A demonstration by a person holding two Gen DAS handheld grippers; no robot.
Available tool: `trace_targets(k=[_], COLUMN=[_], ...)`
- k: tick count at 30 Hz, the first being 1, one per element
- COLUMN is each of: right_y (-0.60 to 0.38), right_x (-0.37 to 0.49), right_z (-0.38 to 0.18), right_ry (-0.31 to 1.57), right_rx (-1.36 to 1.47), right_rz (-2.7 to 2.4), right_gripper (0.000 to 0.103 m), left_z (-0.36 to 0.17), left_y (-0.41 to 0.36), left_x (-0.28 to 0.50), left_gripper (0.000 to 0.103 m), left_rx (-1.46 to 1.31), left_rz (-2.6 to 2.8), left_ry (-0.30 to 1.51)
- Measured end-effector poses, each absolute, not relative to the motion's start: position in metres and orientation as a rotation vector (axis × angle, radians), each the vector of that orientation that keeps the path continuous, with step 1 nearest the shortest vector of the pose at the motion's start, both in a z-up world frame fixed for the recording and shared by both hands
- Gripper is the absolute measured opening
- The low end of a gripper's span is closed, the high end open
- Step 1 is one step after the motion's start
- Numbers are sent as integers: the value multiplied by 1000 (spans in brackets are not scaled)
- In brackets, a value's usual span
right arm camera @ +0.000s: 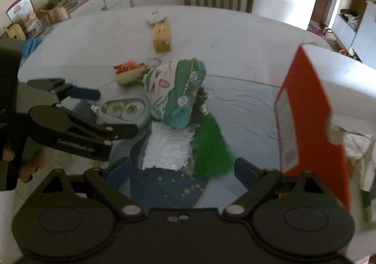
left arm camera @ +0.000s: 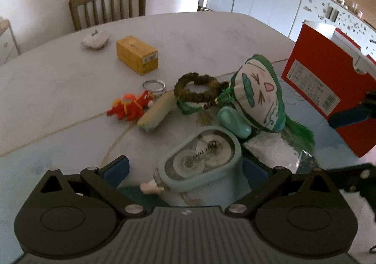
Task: Organize objects
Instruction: 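Grasp the correction-tape dispenser with the left tool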
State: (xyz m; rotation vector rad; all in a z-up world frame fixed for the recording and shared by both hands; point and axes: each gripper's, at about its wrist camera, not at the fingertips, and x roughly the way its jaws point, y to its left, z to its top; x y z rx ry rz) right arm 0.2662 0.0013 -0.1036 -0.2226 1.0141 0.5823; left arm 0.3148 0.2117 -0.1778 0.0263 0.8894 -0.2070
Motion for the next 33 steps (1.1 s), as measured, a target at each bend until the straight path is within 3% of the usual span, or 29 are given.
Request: trace_targets(k=[10,13,17,22,26,31,33], right_y=[19,19,20,19,24,24,21], right_x=[280,280,281,280,281,280,277], right_z=[-127,-131,-132,-132,-133,-131,-129], right_ry=[1056,1048,1030,1008,993,993,1000], right_rx=[-237,-242,-252,-278,-301,-308,-299], right_rz=[615,624,629,628,615,612,629], right_gripper=[88,88,88,81,68,43,37], left_z=[-181,-180,-177,-176,-175,-173,-172], left_y=[209,210,208,207,204,199,197], left_x=[316,314,312,310,306,296,290], left_gripper=[101,93,74,71,68,64,64], left_rx=[69,82,93,106,101,73,63], left_rz=[-244,-254,-288,-298,-276,-255,-249], left_ry=[842,825,812,813,826,838,842])
